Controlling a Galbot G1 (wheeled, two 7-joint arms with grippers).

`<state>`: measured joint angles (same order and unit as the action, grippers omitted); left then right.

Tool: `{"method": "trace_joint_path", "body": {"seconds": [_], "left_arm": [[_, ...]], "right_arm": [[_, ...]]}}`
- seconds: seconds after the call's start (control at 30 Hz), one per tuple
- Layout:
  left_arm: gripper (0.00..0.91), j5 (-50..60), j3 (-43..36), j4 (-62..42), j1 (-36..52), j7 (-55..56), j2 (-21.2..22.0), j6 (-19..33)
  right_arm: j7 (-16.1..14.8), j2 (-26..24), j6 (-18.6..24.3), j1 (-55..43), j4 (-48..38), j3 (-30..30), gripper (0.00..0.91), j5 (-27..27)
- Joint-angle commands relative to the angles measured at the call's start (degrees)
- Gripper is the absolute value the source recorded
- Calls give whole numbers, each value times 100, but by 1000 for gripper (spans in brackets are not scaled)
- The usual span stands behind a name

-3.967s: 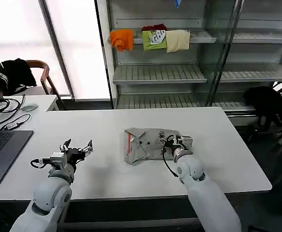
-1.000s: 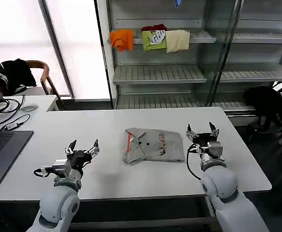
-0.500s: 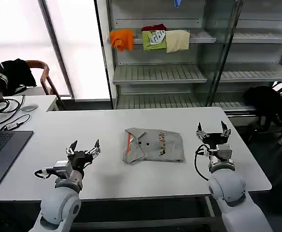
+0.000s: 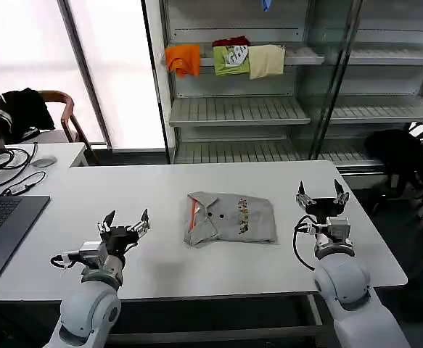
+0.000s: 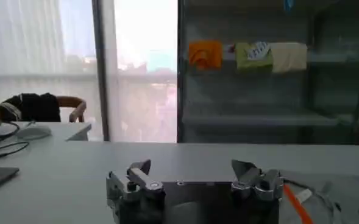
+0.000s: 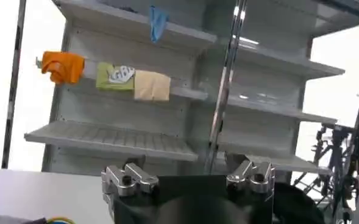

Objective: Fold and organize the clothes.

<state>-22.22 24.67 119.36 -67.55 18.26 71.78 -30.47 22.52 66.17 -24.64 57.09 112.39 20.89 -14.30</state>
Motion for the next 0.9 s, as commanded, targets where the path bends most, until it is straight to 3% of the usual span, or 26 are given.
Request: {"method": "trace_joint_path", "body": {"seconds": [0.03,0.2,0.3,0.9], "left_arm": [[907,5,-3,-10,-1,-4,13,2],[907,-1,-15,-34,18,-3,11,-3],[907,1,-22,-43,26,-3,4,-5],[907,0,2,-54,34,-1,-17,-1]], "right_arm": [[-4,0,72,-6,-42,20,907,17],[5,-4,156,-7,-67,15,907,-10],[45,-51,-97,-11,-17,11,907,-60],[-30,-45,-46,-64,-57,6,907,-21]]}}
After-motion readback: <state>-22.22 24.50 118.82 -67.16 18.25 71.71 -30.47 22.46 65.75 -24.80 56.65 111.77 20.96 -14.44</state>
